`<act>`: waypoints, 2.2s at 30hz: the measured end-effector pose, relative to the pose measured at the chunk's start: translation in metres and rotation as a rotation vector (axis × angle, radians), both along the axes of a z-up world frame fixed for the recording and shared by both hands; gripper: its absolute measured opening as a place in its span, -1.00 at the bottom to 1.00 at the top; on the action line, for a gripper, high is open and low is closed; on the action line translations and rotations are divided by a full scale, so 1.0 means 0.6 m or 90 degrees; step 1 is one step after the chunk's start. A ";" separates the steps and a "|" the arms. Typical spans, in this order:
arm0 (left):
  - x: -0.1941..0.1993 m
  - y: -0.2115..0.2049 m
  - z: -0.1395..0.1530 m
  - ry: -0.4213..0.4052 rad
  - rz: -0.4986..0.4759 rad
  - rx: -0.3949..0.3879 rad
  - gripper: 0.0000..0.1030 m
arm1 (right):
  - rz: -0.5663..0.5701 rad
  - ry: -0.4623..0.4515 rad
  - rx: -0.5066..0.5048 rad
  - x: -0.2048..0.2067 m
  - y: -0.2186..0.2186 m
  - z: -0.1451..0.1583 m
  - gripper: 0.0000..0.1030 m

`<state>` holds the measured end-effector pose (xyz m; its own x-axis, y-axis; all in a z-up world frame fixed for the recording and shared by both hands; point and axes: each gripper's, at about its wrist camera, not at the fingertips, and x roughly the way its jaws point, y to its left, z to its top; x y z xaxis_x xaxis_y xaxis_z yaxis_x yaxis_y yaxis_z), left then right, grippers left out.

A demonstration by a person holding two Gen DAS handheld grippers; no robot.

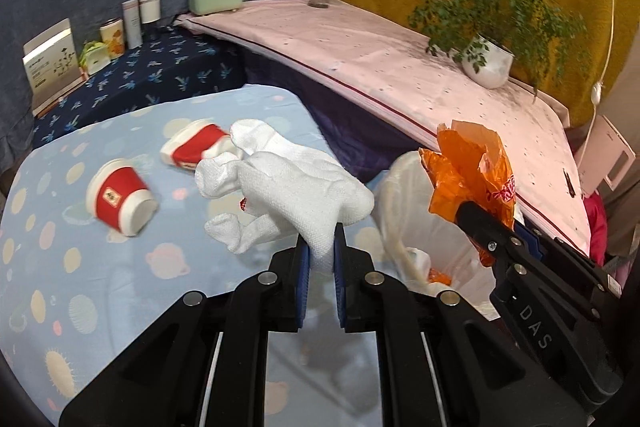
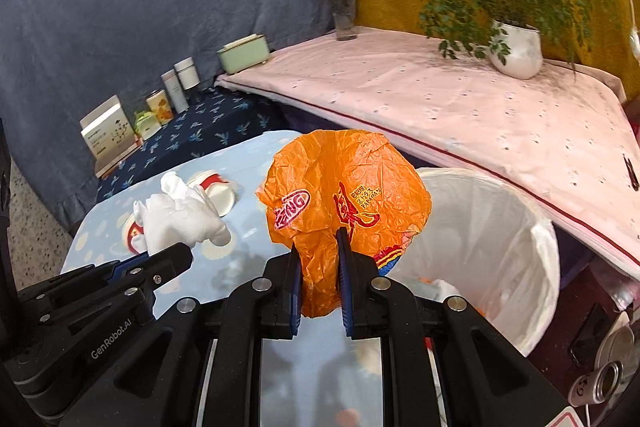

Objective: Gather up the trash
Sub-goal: 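Carry the glove and orange bag over the bin and open both tools, then move both open tools back toward the two red-and-white paper cups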

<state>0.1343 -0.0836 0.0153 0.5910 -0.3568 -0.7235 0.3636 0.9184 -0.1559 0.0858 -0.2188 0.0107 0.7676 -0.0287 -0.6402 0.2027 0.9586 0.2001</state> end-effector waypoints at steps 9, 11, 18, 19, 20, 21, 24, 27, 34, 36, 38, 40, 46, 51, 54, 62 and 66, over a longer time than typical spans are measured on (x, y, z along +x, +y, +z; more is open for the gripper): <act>-0.002 -0.096 -0.013 0.012 -0.063 -0.001 -0.79 | -0.066 -0.001 0.015 -0.022 -0.107 -0.016 -0.72; -0.004 -0.116 -0.016 0.015 -0.076 -0.002 -0.79 | -0.079 0.001 0.019 -0.026 -0.129 -0.021 -0.72; 0.001 -0.181 -0.030 0.035 -0.117 -0.011 -0.75 | -0.109 0.010 0.024 -0.034 -0.177 -0.041 -0.72; 0.002 -0.187 -0.033 0.040 -0.121 -0.015 -0.72 | -0.113 0.011 0.024 -0.035 -0.183 -0.043 -0.72; 0.003 -0.192 -0.034 0.044 -0.123 -0.021 -0.72 | -0.117 0.012 0.024 -0.035 -0.188 -0.045 -0.72; 0.004 -0.198 -0.036 0.043 -0.122 -0.021 -0.65 | -0.120 0.013 0.025 -0.036 -0.193 -0.047 -0.72; 0.005 -0.209 -0.038 0.027 -0.115 -0.002 -0.32 | -0.127 0.016 0.026 -0.039 -0.209 -0.054 -0.72; 0.008 -0.206 -0.043 0.025 -0.107 0.004 -0.32 | -0.129 0.019 0.030 -0.036 -0.213 -0.060 -0.72; 0.021 -0.168 -0.054 0.025 -0.064 0.018 -0.27 | -0.114 0.025 0.028 -0.019 -0.199 -0.070 -0.70; 0.024 -0.155 -0.056 0.024 -0.051 0.025 -0.23 | -0.110 0.026 0.027 -0.014 -0.193 -0.070 -0.62; 0.026 -0.142 -0.058 0.022 -0.040 0.030 -0.19 | -0.111 0.025 0.023 -0.010 -0.187 -0.070 -0.55; 0.031 -0.127 -0.060 0.023 -0.025 0.033 -0.10 | -0.111 0.024 0.021 -0.006 -0.180 -0.070 -0.23; 0.046 -0.079 -0.060 0.021 0.025 0.031 0.11 | -0.107 0.013 0.011 0.004 -0.157 -0.059 -0.01; 0.054 -0.042 -0.058 0.017 0.057 0.033 0.15 | -0.094 0.012 0.015 0.012 -0.135 -0.051 0.03; 0.057 -0.013 -0.056 0.016 0.083 0.029 0.28 | -0.080 0.012 0.016 0.015 -0.115 -0.048 0.08; 0.072 0.066 -0.064 0.028 0.143 0.032 0.32 | -0.028 0.021 0.016 0.035 -0.041 -0.045 0.18; 0.076 0.109 -0.067 0.031 0.171 0.035 0.34 | -0.001 0.026 0.015 0.048 0.003 -0.043 0.19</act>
<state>0.1799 -0.0182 -0.0252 0.6235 -0.1519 -0.7670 0.1000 0.9884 -0.1146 0.1147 -0.2168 -0.0152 0.7413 -0.0144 -0.6711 0.2120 0.9536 0.2137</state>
